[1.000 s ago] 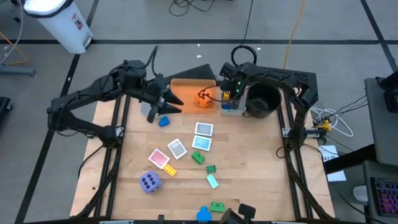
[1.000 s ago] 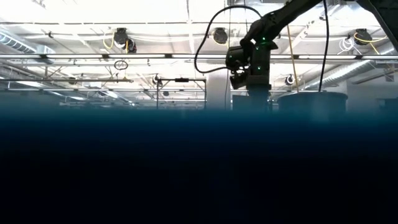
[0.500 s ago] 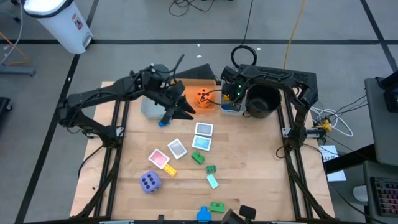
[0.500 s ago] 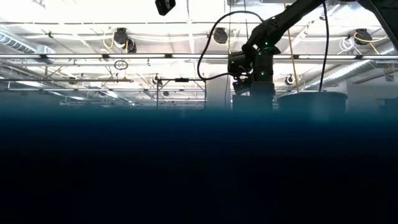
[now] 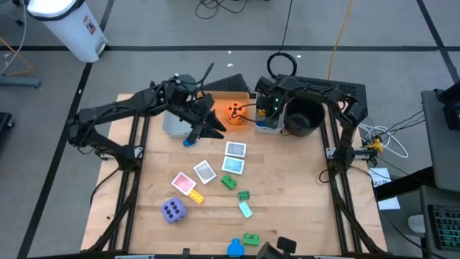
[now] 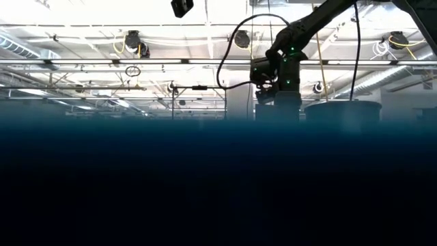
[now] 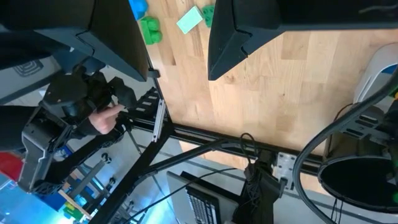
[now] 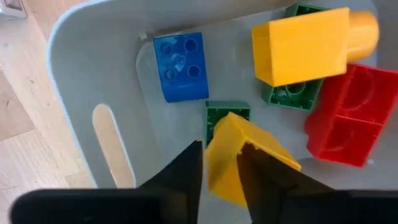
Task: Pick & Place Toys
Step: Put the yellow game piece into the right gray bin, then put the red deck of cards into the left gray bin
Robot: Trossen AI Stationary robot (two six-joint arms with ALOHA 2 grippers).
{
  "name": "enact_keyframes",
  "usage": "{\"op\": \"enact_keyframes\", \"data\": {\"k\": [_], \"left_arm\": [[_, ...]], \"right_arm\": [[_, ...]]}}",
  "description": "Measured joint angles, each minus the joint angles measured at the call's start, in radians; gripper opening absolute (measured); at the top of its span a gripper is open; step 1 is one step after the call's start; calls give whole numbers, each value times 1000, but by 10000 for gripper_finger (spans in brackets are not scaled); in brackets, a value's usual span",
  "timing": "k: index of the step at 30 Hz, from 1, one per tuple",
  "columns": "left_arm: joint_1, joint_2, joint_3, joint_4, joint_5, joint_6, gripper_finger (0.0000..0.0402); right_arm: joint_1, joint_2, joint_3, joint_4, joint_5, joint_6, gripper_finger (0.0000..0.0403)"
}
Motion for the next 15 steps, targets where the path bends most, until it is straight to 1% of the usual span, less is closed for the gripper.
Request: {"op": "enact_keyframes", "data": {"k": [4,6,8,11,15], "left_arm": [[3,0,0,0,0,5,173],[11,0,0,0,2,4,173],[23,-4,0,-1,12,-2,173],[44,-10,0,1,52,-12,173],[82,-50,0,-5,124,-34,173]], "right_arm": [[1,-33,27,-7,32,17,120],[4,-64,43,-6,55,18,130],[6,-100,58,2,54,18,136],[9,-171,64,37,48,56,141],[20,-273,65,99,48,169,141]]}}
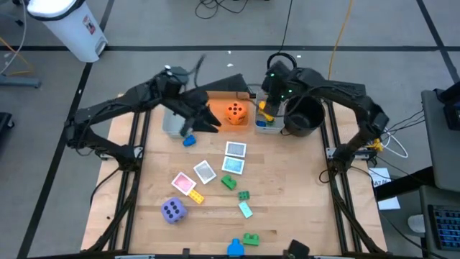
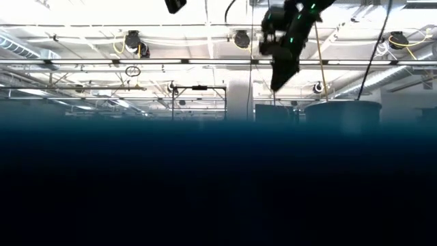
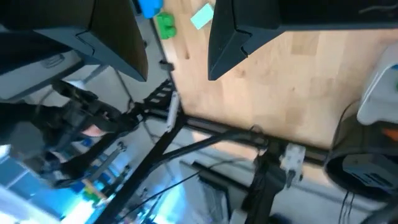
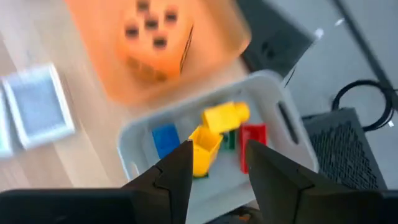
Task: Pick & Place Toys
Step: Put the red deck of cards into the left gray bin
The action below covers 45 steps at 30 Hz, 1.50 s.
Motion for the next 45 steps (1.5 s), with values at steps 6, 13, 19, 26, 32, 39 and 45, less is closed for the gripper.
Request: {"op": "enact_keyframes", "data": {"k": [6,13,19,26,32,39,45], "left_arm": [[54,-111,1,-136,16,51,173],[60,-285,1,-341,-127,130,173],[-2,-402,-8,-388,-219,128,173],[-93,-517,-206,-302,-289,-13,173],[-194,-577,-447,-76,-311,-224,173],[-352,-557,-638,262,-470,-380,173],[-504,-487,-665,182,-732,-496,172]], "right_arm": [[46,-148,1,134,-26,243,141],[200,-254,-56,389,-54,448,141],[405,-284,-252,829,-51,574,141],[637,-243,-556,1431,182,725,141],[761,-178,-676,1723,289,826,141],[814,-142,-676,1704,285,814,141],[877,-142,-676,1608,229,790,141]]}}
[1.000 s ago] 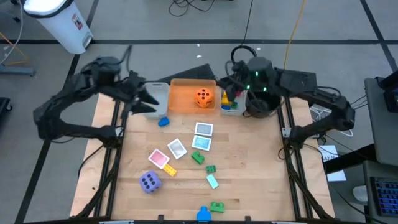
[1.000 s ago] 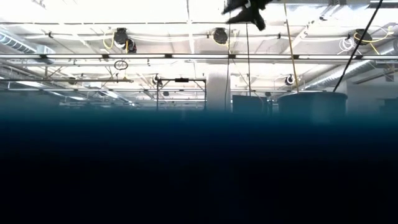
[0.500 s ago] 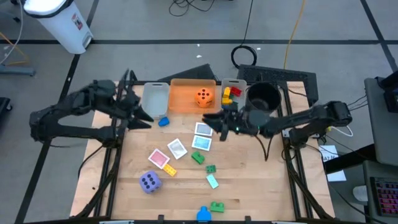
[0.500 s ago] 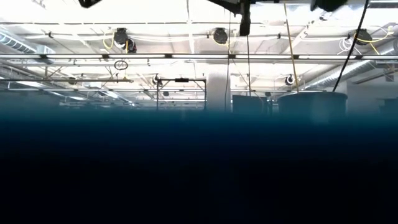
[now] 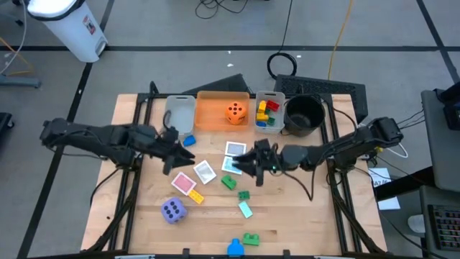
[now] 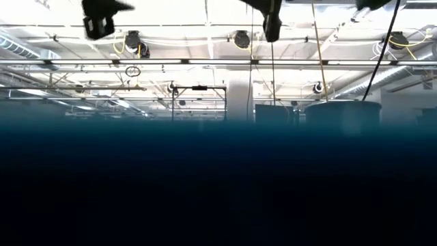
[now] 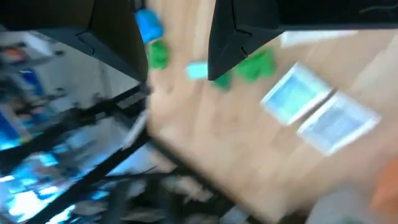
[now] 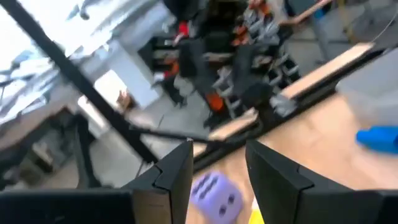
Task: Pick & Place Toys
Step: Put the red deck of cards into the left gray bin
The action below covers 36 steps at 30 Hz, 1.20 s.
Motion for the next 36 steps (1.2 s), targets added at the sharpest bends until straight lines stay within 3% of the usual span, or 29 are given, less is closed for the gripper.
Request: {"op": "enact_keyframes", "data": {"k": [5,17,25,30,36], "left_arm": [[-125,77,0,-91,-103,-201,172],[-423,249,26,-133,-160,-617,172],[-565,302,183,-515,-155,-743,172],[-623,303,185,-528,-122,-788,172],[-637,303,113,-587,2,-804,172]], "right_arm": [[89,1,0,-119,-18,4,141],[220,1,0,-326,-16,71,141],[244,1,0,-403,-16,78,141],[241,0,0,-405,-16,78,141],[243,0,0,-404,-16,78,141]]}}
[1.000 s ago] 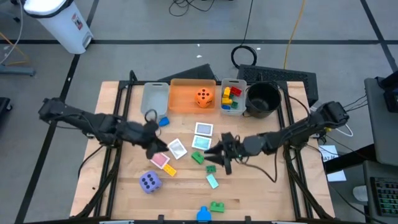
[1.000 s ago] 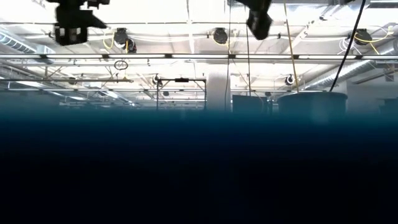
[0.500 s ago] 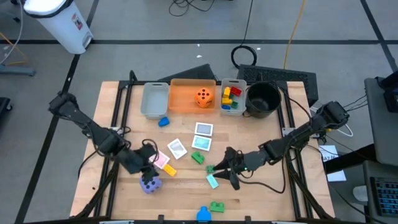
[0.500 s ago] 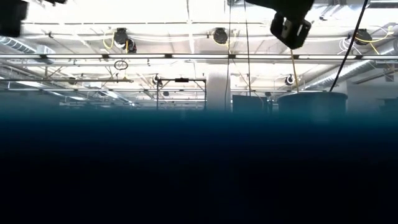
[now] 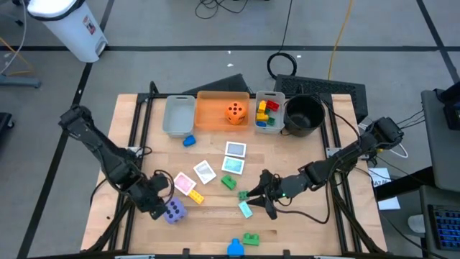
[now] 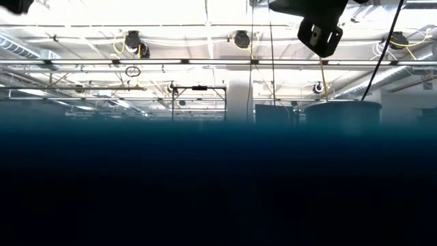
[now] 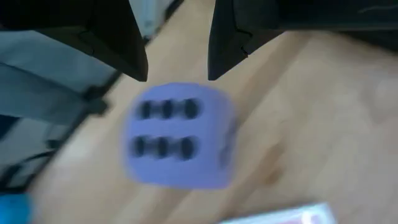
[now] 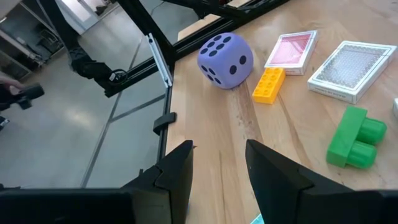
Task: Pick & Place Toys
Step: Put the red deck of cards into the left gray bin
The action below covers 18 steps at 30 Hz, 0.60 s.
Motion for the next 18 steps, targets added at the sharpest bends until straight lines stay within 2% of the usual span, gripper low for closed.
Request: {"op": "enact_keyframes", "data": {"k": [3,8,12,18], "left_arm": [[6,0,-42,-8,33,-23,172],[27,0,-65,19,32,-24,173],[54,-1,-65,75,32,19,173],[107,-1,-65,64,31,81,185]], "right_arm": [[0,0,0,0,0,0,141],[0,0,0,0,-1,1,141],[0,0,0,0,-3,1,141],[-2,0,0,0,-1,1,141]]}}
